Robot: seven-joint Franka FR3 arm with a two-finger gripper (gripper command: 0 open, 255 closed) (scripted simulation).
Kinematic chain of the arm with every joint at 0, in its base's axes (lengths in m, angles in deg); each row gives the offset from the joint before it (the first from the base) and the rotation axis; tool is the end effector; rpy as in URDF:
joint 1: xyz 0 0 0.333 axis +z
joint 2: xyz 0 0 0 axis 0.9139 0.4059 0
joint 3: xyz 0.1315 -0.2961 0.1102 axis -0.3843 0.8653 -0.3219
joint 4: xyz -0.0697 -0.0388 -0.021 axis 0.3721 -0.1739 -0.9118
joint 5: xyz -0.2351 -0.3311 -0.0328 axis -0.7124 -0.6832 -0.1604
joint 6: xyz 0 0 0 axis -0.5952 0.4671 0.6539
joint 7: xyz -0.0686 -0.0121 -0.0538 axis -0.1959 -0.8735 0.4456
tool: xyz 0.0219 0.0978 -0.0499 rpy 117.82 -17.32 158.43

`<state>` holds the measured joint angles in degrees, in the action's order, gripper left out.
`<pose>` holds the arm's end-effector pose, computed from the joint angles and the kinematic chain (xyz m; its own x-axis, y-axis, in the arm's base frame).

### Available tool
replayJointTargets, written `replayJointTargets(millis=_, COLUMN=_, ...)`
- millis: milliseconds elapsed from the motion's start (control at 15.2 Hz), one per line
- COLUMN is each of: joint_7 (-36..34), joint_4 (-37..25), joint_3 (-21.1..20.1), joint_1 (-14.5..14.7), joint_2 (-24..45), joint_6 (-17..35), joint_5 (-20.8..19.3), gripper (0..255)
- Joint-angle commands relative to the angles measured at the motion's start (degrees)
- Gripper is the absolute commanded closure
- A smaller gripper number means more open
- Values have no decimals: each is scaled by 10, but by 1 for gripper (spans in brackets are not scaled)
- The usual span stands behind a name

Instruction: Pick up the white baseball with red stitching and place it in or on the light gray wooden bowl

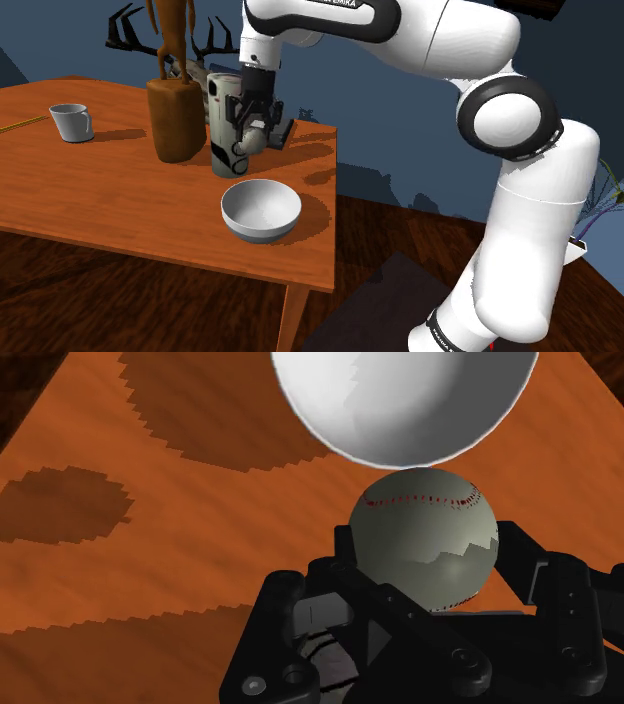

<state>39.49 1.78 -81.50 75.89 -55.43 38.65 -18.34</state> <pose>0.6219 0.1937 0.5906 0.9845 -0.0974 -0.1456 -0.1151 -0.9862 -0.1188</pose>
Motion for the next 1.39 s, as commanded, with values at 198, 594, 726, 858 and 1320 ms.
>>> replayJointTargets(millis=198, joint_7=-25, joint_4=151, joint_3=-14, joint_1=16, joint_2=-113, joint_6=44, joint_5=15, gripper=255)
replayJointTargets(millis=594, joint_7=-44, joint_4=243, joint_3=-27, joint_1=28, joint_2=-177, joint_6=76, joint_5=27, gripper=255)
replayJointTargets(millis=726, joint_7=-42, joint_4=260, joint_3=-27, joint_1=29, joint_2=-178, joint_6=92, joint_5=28, gripper=255)
replayJointTargets(millis=858, joint_7=-39, joint_4=275, joint_3=-27, joint_1=29, joint_2=-178, joint_6=107, joint_5=28, gripper=255)
replayJointTargets(millis=1320, joint_7=-31, joint_4=326, joint_3=-28, joint_1=30, joint_2=-175, joint_6=160, joint_5=30, gripper=255)
